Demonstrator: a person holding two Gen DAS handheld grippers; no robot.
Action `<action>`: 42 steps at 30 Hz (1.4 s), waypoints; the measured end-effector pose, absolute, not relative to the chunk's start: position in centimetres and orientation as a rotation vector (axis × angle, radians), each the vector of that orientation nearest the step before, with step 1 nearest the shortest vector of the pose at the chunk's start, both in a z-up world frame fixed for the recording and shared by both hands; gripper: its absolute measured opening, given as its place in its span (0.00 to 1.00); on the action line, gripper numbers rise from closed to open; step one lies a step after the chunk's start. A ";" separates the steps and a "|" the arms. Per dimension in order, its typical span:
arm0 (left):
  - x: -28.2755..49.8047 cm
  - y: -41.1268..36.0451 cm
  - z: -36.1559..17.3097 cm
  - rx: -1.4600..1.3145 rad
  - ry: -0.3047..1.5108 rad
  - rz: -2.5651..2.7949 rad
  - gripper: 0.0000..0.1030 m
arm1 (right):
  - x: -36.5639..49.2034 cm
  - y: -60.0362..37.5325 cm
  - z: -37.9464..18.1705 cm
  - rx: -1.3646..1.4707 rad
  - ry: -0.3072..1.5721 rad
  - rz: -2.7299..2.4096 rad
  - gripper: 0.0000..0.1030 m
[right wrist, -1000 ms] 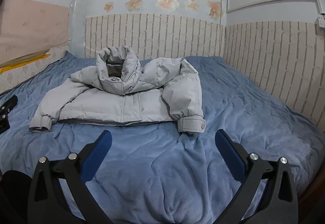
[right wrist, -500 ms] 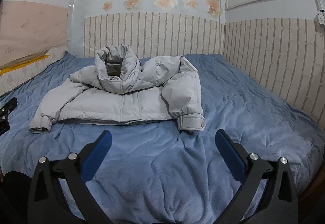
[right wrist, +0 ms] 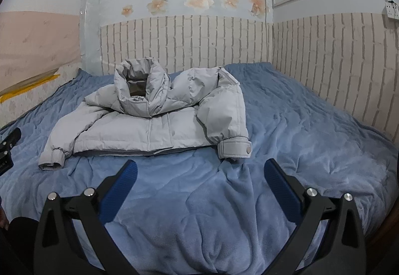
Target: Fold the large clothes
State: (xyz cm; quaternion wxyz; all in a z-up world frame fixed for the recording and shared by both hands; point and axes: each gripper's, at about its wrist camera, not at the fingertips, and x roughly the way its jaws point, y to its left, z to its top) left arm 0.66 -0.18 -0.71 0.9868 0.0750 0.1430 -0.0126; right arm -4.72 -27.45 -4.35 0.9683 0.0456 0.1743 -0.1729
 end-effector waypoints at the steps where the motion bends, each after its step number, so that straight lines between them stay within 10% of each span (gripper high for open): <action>1: 0.6 -0.2 -0.7 0.153 0.287 -0.025 0.97 | -4.7 -27.5 -4.3 0.094 0.350 -0.349 0.98; 42: 0.7 0.9 -0.4 0.101 0.301 -0.020 0.97 | -4.7 -27.6 -4.5 0.058 0.385 -0.370 0.98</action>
